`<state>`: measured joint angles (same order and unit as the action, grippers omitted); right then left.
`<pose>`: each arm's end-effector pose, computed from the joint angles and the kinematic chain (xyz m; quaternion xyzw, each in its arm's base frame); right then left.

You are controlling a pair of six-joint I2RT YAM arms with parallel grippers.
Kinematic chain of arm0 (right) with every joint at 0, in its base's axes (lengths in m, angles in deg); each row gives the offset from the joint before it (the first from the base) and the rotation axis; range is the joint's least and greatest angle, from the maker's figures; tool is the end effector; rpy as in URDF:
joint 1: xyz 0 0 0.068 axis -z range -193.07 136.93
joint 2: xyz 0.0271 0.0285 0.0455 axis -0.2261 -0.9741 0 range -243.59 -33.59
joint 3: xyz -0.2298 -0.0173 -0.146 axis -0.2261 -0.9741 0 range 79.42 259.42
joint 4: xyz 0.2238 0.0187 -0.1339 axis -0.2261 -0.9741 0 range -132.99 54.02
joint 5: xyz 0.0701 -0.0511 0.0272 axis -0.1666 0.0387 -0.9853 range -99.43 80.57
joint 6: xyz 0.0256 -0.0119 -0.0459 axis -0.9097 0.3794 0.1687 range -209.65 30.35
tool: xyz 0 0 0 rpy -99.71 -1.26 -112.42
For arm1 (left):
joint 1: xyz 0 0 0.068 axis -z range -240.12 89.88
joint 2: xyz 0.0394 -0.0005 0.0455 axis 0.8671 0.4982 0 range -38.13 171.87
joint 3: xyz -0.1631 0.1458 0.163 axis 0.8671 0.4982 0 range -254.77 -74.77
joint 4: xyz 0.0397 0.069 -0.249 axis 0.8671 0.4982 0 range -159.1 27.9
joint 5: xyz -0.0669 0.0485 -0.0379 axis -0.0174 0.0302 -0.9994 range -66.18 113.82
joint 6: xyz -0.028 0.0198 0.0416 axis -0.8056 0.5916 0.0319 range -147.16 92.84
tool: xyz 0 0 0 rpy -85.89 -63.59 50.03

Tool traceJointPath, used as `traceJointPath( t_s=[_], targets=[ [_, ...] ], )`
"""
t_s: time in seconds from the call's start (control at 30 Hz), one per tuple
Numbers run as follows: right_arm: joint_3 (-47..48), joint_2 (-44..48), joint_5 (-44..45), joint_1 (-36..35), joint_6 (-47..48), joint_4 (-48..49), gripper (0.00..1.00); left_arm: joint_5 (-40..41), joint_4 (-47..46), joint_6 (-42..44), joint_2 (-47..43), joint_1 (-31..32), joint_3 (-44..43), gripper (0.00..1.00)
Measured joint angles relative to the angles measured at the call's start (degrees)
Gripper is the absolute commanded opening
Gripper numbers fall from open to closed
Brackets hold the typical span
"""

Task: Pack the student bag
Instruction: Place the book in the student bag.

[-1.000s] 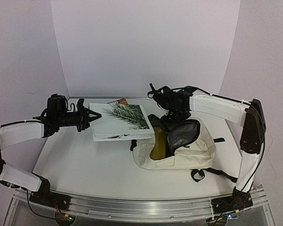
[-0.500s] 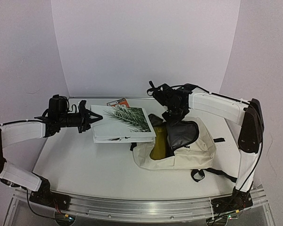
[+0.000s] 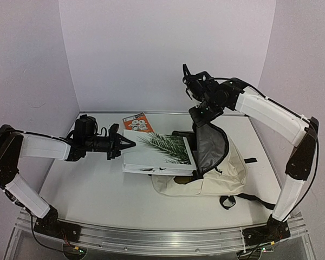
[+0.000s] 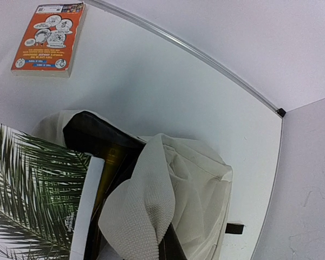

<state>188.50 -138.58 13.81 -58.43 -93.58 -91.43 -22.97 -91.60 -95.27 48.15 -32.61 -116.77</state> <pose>0.2875 0.2712 0.3625 -0.2646 0.8881 -0.0377 0.3739 0.2643 -0.1669 0.2124 -0.0548 0.7899 -0.6021 0.1021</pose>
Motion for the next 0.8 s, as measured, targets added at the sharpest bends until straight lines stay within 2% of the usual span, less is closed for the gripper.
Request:
traceJointPath(
  t_s=[0.3, 0.8],
  targets=[
    [0.3, 0.3, -1.4, 0.0, -0.4, 0.0, 0.0, -0.9, -9.6, -5.1, 4.7, 2.1, -1.6, 0.14],
    [0.3, 1.7, -4.5, 0.0, -1.1, 0.1, 0.0, 1.5, -13.2, -3.3, 12.9, 5.7, -6.4, 0.12]
  ],
)
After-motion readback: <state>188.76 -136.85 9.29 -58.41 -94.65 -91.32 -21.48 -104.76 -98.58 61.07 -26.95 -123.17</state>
